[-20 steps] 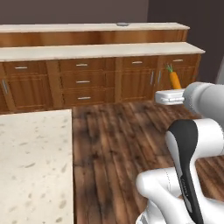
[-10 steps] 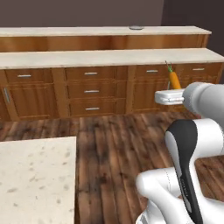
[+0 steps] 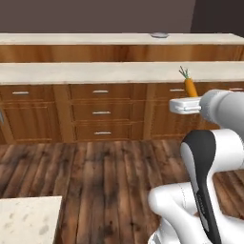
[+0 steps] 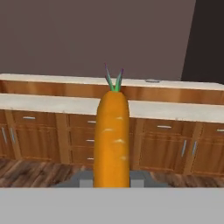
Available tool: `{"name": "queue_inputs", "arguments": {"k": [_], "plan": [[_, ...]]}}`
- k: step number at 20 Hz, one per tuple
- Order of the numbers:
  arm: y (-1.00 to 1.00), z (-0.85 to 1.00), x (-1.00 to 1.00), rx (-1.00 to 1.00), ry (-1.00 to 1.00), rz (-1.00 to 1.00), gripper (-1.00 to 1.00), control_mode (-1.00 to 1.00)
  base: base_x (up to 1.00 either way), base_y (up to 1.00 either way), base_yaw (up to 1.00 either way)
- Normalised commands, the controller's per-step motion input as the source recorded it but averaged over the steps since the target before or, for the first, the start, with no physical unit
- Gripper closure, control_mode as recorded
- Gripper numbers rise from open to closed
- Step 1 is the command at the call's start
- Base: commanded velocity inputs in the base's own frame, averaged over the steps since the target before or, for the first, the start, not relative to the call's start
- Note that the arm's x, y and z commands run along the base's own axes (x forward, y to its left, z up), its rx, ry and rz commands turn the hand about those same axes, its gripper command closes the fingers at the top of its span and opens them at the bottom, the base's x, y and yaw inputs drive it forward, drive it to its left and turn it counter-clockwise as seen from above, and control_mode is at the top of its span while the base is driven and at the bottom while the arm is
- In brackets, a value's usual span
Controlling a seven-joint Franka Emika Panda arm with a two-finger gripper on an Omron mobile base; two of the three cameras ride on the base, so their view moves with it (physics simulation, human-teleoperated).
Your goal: Take the cheese, chicken drumstick, and carrot from the fridge and place them on the plate on the dining counter to create an appetizer plate.
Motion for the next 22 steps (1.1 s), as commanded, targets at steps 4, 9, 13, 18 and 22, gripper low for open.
{"name": "queue_inputs", "arguments": {"k": [4,9,13,18,22], "plan": [[0.00,0.00,0.00,0.00,0.00,0.00,1.00,1.00,0.92,-0.34,0.38],[0.00,0.00,0.00,0.00,0.00,0.00,1.00,1.00,0.78,-0.16,0.47],[0.00,0.00,0.00,0.00,0.00,0.00,1.00,1.00,0.74,-0.09,0.50],[0.00,0.00,0.00,0.00,0.00,0.00,1.00,1.00,0.75,-0.05,0.51],[0.00,0.00,0.00,0.00,0.00,0.00,1.00,1.00,0.76,-0.02,0.51]]}}
